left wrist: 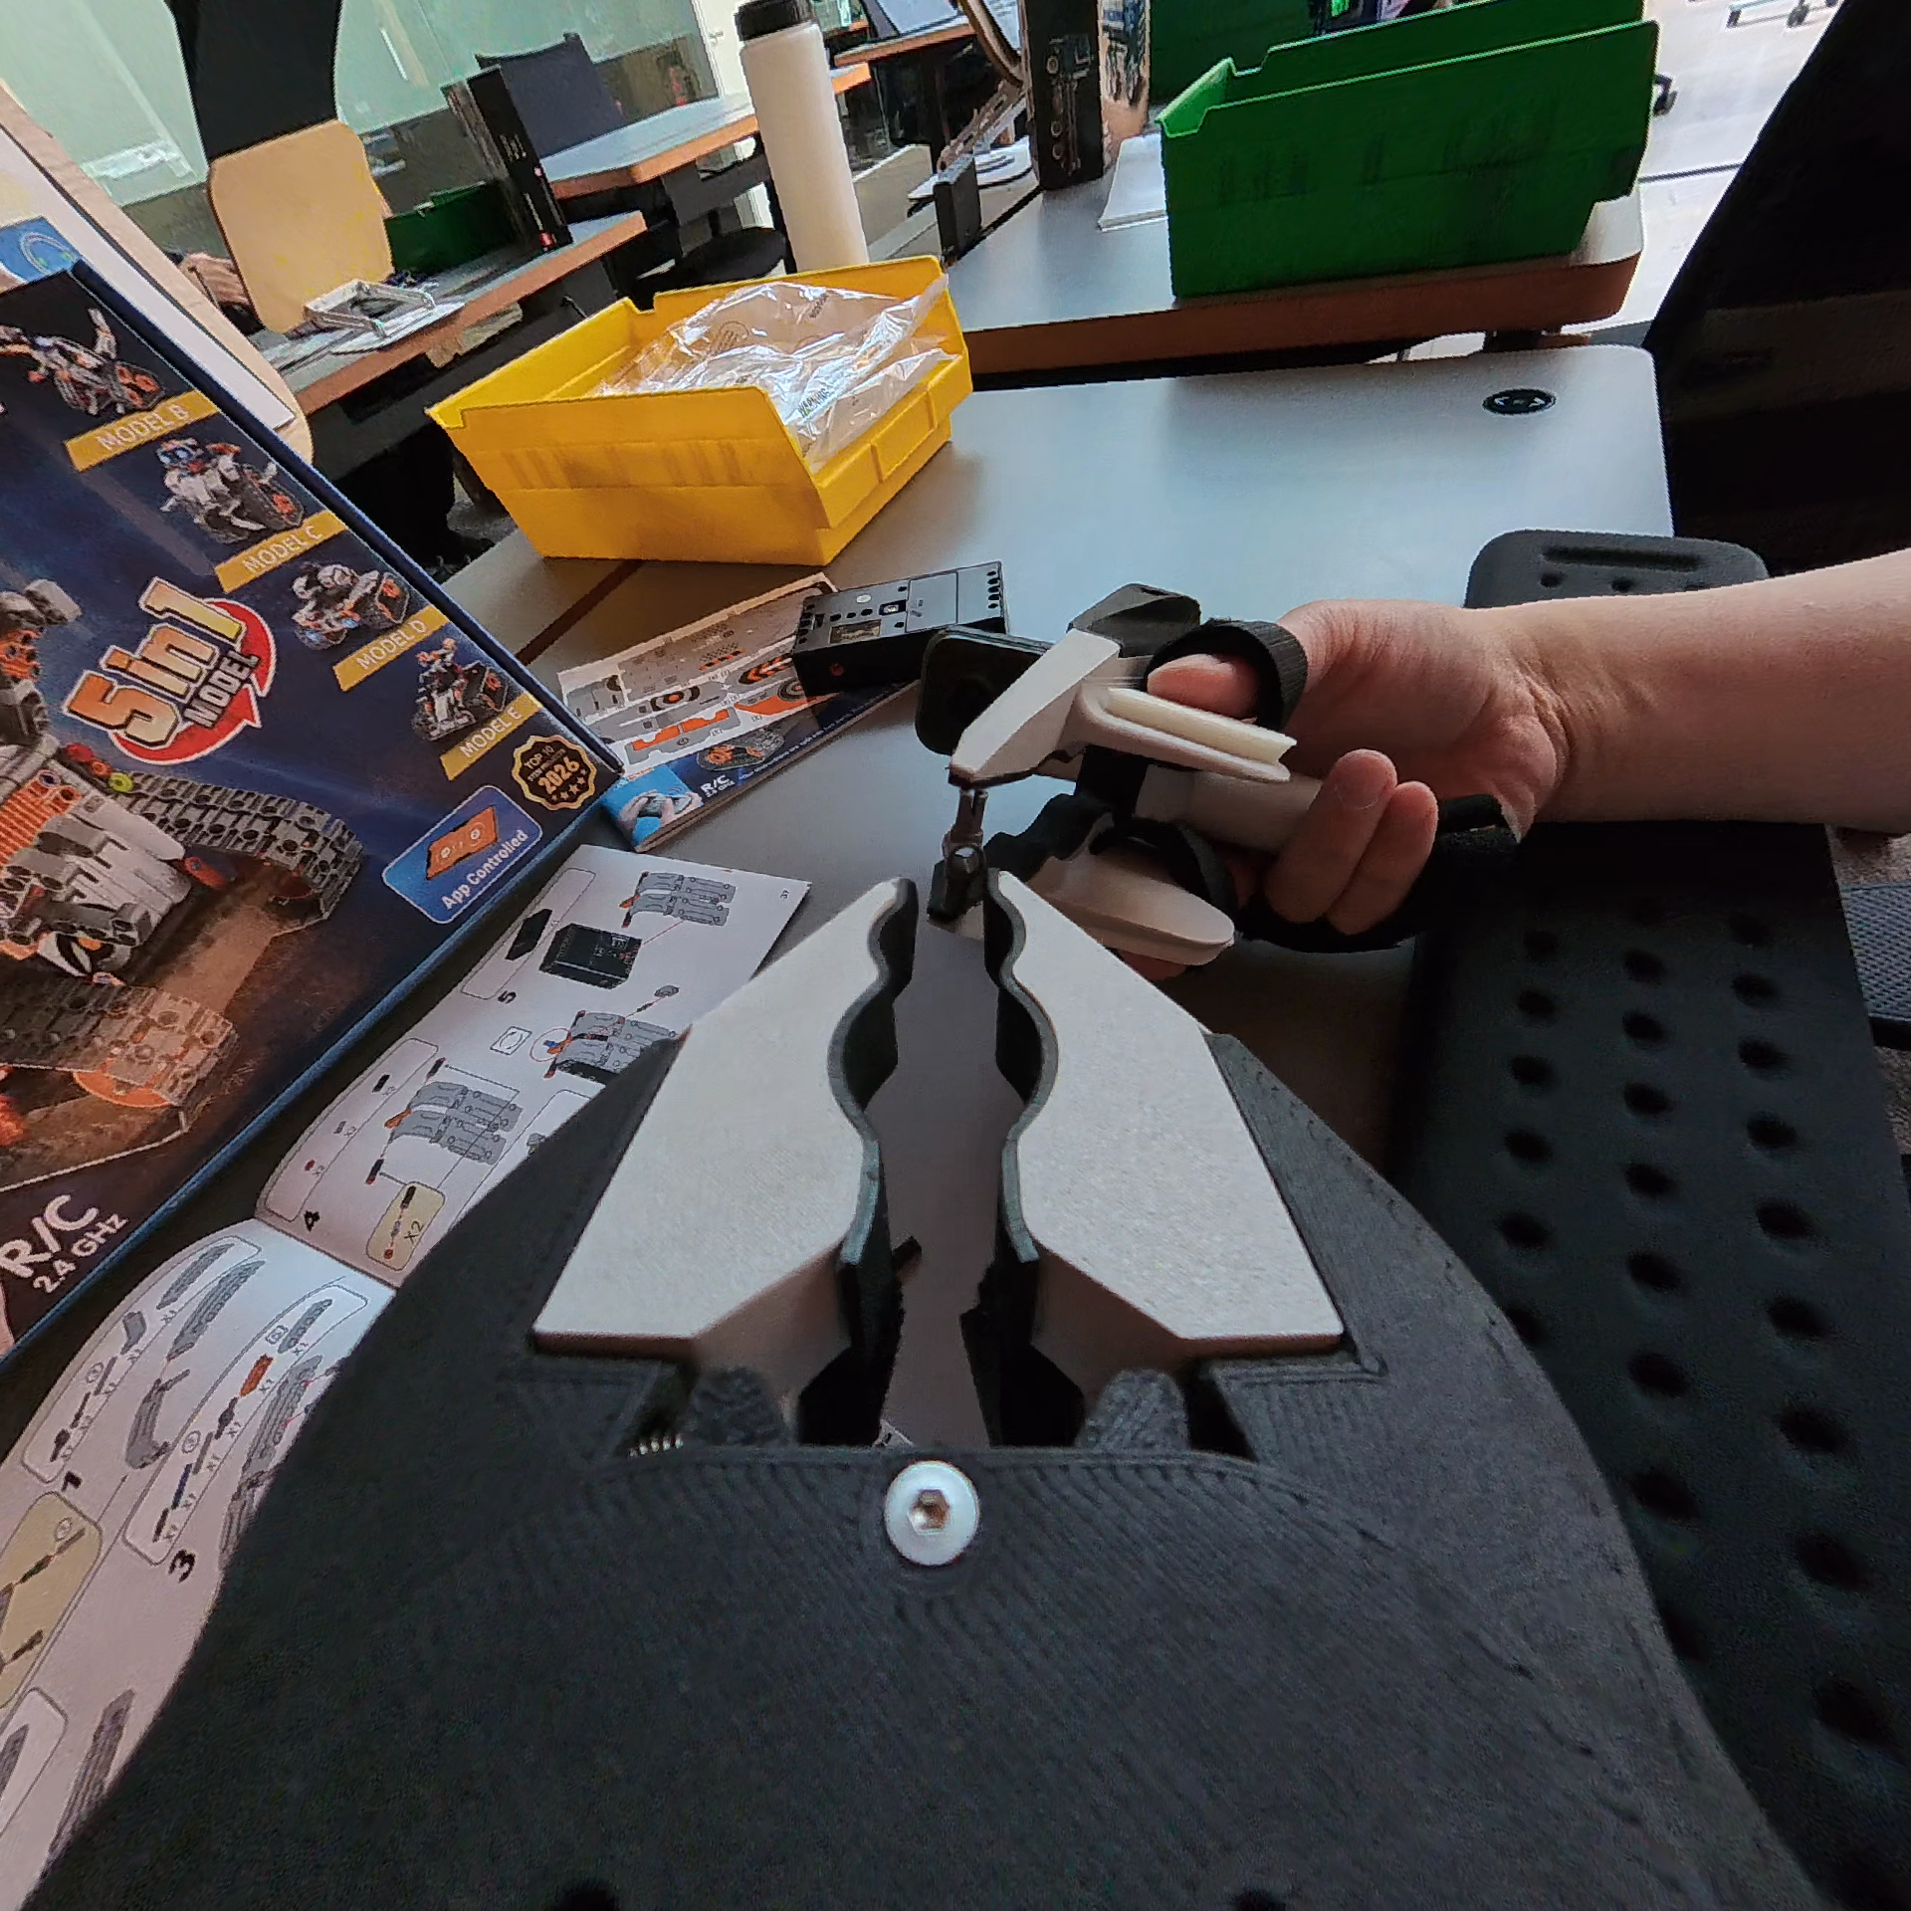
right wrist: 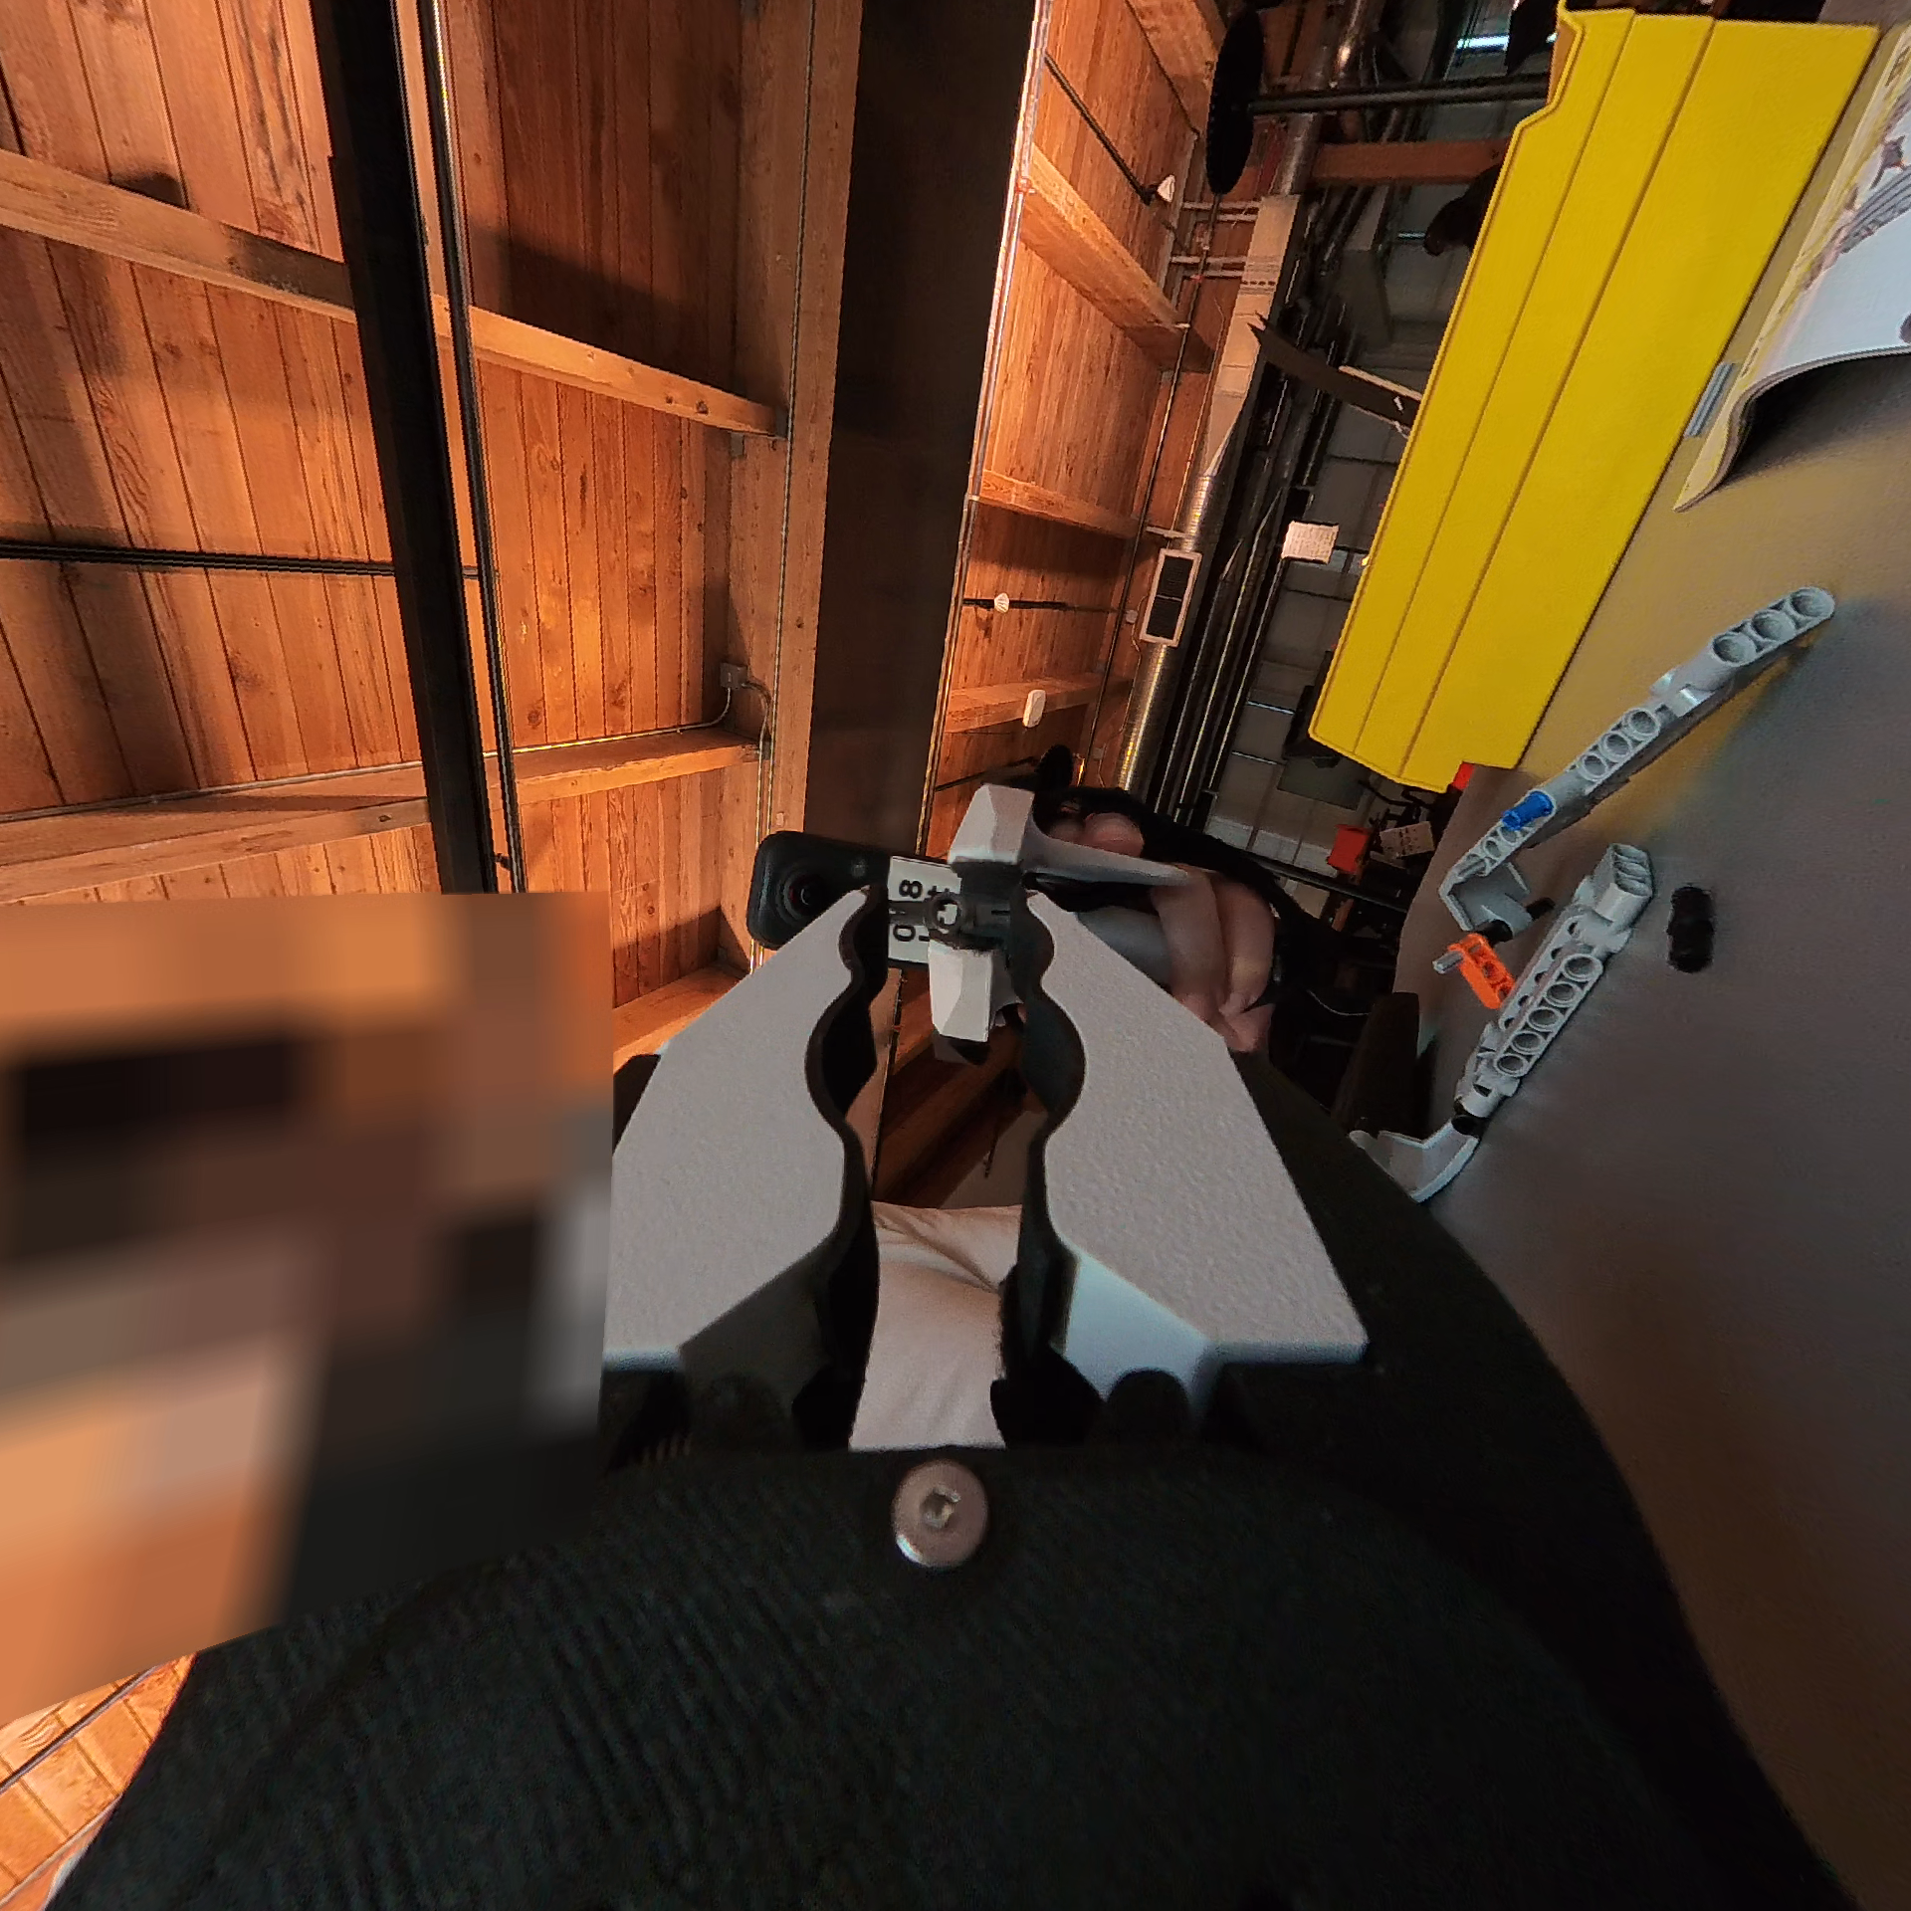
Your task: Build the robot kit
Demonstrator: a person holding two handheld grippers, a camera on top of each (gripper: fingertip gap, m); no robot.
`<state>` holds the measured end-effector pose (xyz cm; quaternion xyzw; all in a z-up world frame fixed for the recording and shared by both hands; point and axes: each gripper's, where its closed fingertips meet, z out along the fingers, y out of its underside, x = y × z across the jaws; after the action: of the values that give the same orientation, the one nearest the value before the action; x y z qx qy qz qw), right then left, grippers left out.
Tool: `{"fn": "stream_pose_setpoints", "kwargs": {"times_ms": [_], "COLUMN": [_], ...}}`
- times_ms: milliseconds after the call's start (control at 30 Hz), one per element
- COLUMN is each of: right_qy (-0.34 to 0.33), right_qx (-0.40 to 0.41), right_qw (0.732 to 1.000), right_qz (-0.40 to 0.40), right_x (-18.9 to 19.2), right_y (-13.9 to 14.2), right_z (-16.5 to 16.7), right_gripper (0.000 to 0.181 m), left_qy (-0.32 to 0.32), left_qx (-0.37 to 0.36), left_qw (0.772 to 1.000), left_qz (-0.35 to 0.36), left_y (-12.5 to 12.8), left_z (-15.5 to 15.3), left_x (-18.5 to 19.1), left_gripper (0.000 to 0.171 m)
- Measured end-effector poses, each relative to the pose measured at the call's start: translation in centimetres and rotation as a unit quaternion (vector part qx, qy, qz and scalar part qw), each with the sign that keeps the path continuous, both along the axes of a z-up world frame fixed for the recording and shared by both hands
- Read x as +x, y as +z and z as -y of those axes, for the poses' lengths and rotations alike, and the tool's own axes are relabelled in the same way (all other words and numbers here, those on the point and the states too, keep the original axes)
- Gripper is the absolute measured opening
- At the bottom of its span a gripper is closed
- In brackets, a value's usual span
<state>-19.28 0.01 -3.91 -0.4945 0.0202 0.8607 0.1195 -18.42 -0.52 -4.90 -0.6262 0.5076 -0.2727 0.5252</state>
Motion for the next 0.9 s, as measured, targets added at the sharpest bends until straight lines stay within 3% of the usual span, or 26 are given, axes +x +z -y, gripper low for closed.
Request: {"fn": "stream_pose_setpoints", "kwargs": {"times_ms": [267,733,900], "right_qy": [-0.006,-0.044,-0.101], "right_qx": [-0.008,0.023,0.053], "right_qw": [1.000,0.996,0.986], "right_qz": [0.000,0.072,0.119], "right_x": [0.1,0.1,0.7], "right_y": [-0.2,-1.4,-1.9], "right_z": [-0.3,-1.0,-2.1], "right_gripper": [0.020,0.018,0.024], "left_qy": [0.005,0.006,0.060], "left_qx": [0.035,-0.015,-0.049], "left_qw": [0.999,1.000,0.996], "left_qz": [-0.018,-0.023,-0.053], "left_y": [-0.1,-1.3,-2.5], "left_z": [-0.1,-0.1,-1.6], "left_x": [0.1,-0.3,-1.3], "left_gripper": [0.005,0.002,0.002]}}
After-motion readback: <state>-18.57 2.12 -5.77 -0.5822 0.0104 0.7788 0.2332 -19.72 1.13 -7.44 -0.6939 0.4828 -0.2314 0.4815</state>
